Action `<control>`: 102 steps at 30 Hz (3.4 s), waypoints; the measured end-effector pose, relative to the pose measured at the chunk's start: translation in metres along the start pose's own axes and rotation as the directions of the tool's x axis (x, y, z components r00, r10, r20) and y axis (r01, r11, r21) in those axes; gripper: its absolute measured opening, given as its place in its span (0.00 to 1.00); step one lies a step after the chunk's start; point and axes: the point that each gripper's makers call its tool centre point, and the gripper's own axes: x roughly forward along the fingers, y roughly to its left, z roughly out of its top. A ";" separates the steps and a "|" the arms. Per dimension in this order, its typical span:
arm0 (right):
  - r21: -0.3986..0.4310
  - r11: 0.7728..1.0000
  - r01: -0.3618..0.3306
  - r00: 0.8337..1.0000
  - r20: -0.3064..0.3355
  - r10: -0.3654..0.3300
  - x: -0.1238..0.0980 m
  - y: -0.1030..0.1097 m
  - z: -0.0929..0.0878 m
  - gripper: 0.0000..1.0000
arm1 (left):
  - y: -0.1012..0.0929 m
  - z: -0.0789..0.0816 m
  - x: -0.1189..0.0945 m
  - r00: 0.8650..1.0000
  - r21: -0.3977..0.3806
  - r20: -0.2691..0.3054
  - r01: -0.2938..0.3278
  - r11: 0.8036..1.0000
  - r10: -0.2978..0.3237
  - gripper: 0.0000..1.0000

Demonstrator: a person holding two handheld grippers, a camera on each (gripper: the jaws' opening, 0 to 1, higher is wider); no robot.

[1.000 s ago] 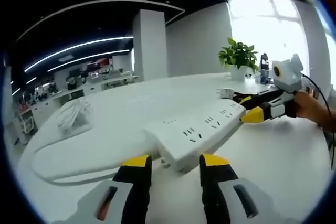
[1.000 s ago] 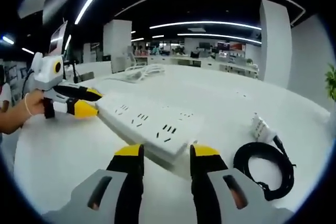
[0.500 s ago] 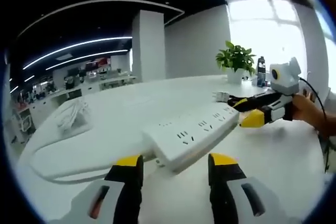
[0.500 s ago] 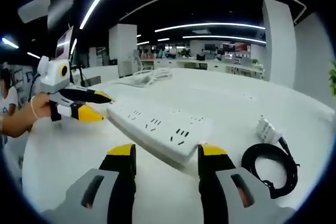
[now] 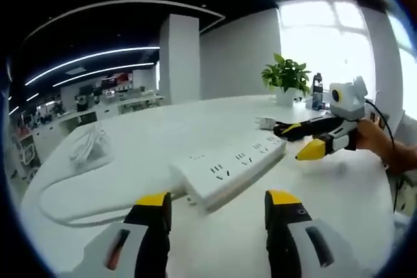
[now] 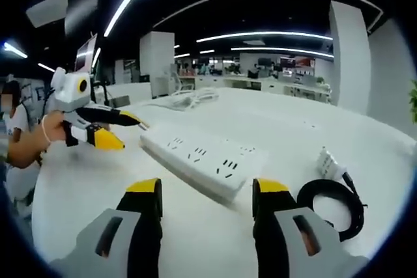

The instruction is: Straighten the power strip on the desk, plug the charger into it

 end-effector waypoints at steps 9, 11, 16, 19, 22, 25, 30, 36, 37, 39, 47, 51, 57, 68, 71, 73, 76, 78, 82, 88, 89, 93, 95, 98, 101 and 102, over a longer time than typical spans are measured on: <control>-0.019 0.999 -0.040 0.999 0.022 0.041 -0.008 0.012 0.006 0.64 | -0.008 0.001 -0.003 1.000 0.021 -0.015 0.026 0.999 -0.026 0.63; -0.022 0.998 -0.055 0.998 0.020 0.056 -0.009 0.015 0.007 0.66 | -0.010 0.000 -0.004 0.999 0.024 -0.021 0.029 0.999 -0.029 0.65; -0.029 0.995 -0.092 0.995 0.034 0.093 -0.012 0.026 0.012 0.68 | -0.016 0.001 -0.006 0.999 0.025 -0.015 0.052 0.998 -0.052 0.66; -0.034 0.994 -0.102 0.994 0.039 0.103 -0.013 0.028 0.014 0.69 | -0.019 0.003 -0.007 0.998 0.018 -0.005 0.060 0.998 -0.060 0.68; -0.031 0.992 -0.126 0.991 0.047 0.128 -0.015 0.035 0.015 0.71 | -0.024 0.007 -0.010 0.997 0.013 0.010 0.073 0.997 -0.073 0.69; -0.035 0.990 -0.139 0.989 0.054 0.141 -0.017 0.041 0.017 0.73 | -0.030 0.010 -0.013 0.996 0.018 0.024 0.087 0.996 -0.088 0.71; -0.050 0.989 -0.140 0.987 0.067 0.143 -0.023 0.047 0.022 0.74 | -0.032 0.011 -0.016 0.996 0.042 0.035 0.081 0.996 -0.083 0.73; -0.067 0.992 -0.110 0.990 0.080 0.115 -0.027 0.040 0.024 0.76 | -0.029 0.011 -0.019 0.996 0.032 0.053 0.071 0.997 -0.073 0.74; -0.063 0.993 -0.104 0.990 0.090 0.109 -0.028 0.038 0.025 0.76 | -0.030 0.012 -0.020 0.996 0.028 0.059 0.071 0.997 -0.073 0.74; -0.054 0.994 -0.093 0.991 0.093 0.098 -0.029 0.034 0.024 0.77 | -0.030 0.013 -0.021 0.995 0.022 0.069 0.068 0.997 -0.070 0.74; -0.076 0.997 -0.028 0.994 0.100 0.035 -0.036 0.013 0.026 0.79 | -0.032 0.012 -0.023 0.992 -0.031 0.084 0.097 0.995 -0.094 0.79; -0.077 0.997 -0.008 0.994 0.109 0.016 -0.039 0.002 0.026 0.80 | -0.031 0.013 -0.025 0.989 -0.074 0.108 0.109 0.991 -0.100 0.79; -0.048 0.998 0.046 0.994 0.106 -0.041 -0.046 -0.022 0.023 0.82 | -0.032 0.012 -0.028 0.990 -0.065 0.103 0.104 0.992 -0.097 0.79; -0.013 0.993 0.116 0.991 0.073 -0.114 -0.045 -0.059 0.008 0.85 | -0.034 0.008 -0.028 0.988 -0.092 0.100 0.128 0.987 -0.119 0.79; 0.005 0.993 0.119 0.991 0.061 -0.119 -0.044 -0.068 0.003 0.84 | -0.033 0.007 -0.028 0.989 -0.090 0.096 0.124 0.988 -0.116 0.79; 0.005 0.993 0.118 0.992 0.051 -0.118 -0.043 -0.072 0.000 0.83 | -0.034 0.006 -0.028 0.989 -0.090 0.092 0.128 0.988 -0.120 0.79; 0.019 0.992 0.122 0.992 0.034 -0.123 -0.043 -0.077 -0.003 0.82 | -0.033 0.005 -0.026 0.988 -0.091 0.087 0.135 0.987 -0.127 0.79; 0.023 0.992 0.123 0.992 0.025 -0.123 -0.042 -0.080 -0.005 0.82 | -0.032 0.004 -0.025 0.987 -0.102 0.089 0.139 0.985 -0.131 0.78; 0.011 0.992 0.125 0.992 -0.021 -0.125 -0.041 -0.084 -0.010 0.82 | -0.032 0.003 -0.023 0.987 -0.109 0.087 0.142 0.984 -0.133 0.78; 0.043 0.995 0.093 0.992 -0.084 -0.090 -0.040 -0.085 -0.020 0.78 | -0.034 0.003 -0.022 0.986 -0.108 0.088 0.148 0.983 -0.139 0.78; 0.046 0.995 0.093 0.992 -0.087 -0.089 -0.040 -0.087 -0.019 0.78 | -0.035 0.003 -0.022 0.986 -0.107 0.089 0.150 0.983 -0.141 0.78; 0.043 0.996 0.081 0.992 -0.101 -0.076 -0.041 -0.086 -0.016 0.78 | -0.032 0.002 -0.022 0.987 -0.113 0.085 0.148 0.982 -0.139 0.78; 0.017 0.997 0.077 0.990 -0.121 -0.075 -0.041 -0.086 -0.016 0.78 | -0.031 0.001 -0.023 0.987 -0.115 0.086 0.145 0.983 -0.136 0.78; 0.003 0.998 0.062 0.986 -0.153 -0.061 -0.039 -0.088 -0.019 0.78 | -0.031 0.002 -0.023 0.987 -0.117 0.089 0.145 0.983 -0.135 0.77; 0.015 0.999 0.044 0.983 -0.178 -0.041 -0.037 -0.088 -0.022 0.77 | -0.032 0.001 -0.023 0.987 -0.115 0.090 0.146 0.983 -0.136 0.77; 0.021 0.999 0.042 0.980 -0.197 -0.037 -0.036 -0.088 -0.025 0.77 | -0.032 0.001 -0.023 0.987 -0.115 0.089 0.147 0.982 -0.137 0.77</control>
